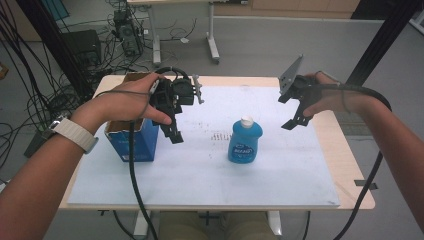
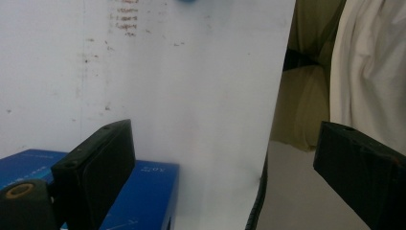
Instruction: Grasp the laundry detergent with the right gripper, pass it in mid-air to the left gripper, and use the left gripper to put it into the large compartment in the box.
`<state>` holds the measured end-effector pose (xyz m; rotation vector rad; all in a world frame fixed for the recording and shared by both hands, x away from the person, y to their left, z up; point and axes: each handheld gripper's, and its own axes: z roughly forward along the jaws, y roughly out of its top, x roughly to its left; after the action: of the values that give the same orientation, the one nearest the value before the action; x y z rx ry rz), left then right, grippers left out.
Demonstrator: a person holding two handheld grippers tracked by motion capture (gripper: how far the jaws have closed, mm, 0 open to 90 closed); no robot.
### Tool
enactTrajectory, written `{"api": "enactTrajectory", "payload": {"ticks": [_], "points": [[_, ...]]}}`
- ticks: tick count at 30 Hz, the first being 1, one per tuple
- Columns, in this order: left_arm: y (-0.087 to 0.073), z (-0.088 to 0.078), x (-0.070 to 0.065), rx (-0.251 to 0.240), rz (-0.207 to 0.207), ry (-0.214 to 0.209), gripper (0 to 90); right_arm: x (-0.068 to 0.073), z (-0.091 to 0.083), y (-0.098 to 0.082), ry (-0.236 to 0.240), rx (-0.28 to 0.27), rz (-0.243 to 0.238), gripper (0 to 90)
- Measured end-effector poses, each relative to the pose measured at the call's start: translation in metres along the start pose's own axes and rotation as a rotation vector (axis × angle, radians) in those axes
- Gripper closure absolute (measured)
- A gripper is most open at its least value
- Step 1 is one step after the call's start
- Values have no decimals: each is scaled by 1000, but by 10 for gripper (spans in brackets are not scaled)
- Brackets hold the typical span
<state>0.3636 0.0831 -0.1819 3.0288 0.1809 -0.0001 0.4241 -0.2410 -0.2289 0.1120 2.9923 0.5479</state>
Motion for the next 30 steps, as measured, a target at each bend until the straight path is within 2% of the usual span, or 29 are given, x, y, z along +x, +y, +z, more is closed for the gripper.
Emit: {"api": "enactTrajectory", "payload": {"ticks": [21,30], "points": [[3,1,-1,5,-7,-1,73,3,-4,0,5,-15,3,58],[6,2,-2,2,-4,3,74,6,1,-6,11,-26,7,56]]}}
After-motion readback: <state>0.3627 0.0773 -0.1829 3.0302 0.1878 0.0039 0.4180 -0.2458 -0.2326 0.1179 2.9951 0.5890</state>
